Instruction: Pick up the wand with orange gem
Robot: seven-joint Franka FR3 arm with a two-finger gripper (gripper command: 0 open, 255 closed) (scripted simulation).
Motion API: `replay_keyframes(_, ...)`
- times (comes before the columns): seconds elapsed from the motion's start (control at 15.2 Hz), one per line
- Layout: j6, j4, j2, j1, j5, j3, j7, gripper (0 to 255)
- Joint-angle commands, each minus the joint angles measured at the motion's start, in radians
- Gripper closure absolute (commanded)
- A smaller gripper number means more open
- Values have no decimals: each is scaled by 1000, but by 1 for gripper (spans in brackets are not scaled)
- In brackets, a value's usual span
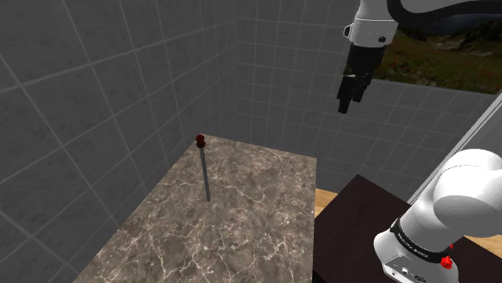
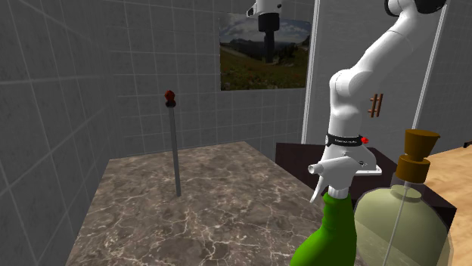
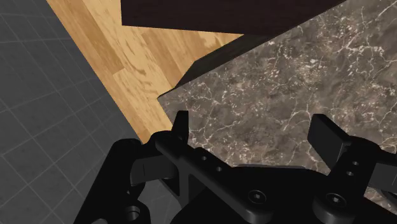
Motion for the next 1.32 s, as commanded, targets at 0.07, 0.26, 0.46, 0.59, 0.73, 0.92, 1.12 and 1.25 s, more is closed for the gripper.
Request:
replay_keyframes(0.07, 16, 8, 22, 6, 13, 18, 21, 0)
replay_keyframes(0.26, 62, 39, 92, 24, 47, 71, 82, 0)
replay_keyframes(0.46, 107, 81, 169, 38, 72, 122, 142, 0)
replay_keyframes(0.59, 134, 115, 224, 45, 83, 155, 182, 0)
replay_keyframes(0.73, 160, 153, 281, 51, 90, 188, 223, 0)
replay_keyframes(0.92, 194, 220, 372, 59, 90, 236, 285, 0)
replay_keyframes(1.12, 221, 297, 469, 66, 78, 282, 349, 0)
replay_keyframes(1.25, 235, 354, 537, 72, 63, 310, 394, 0)
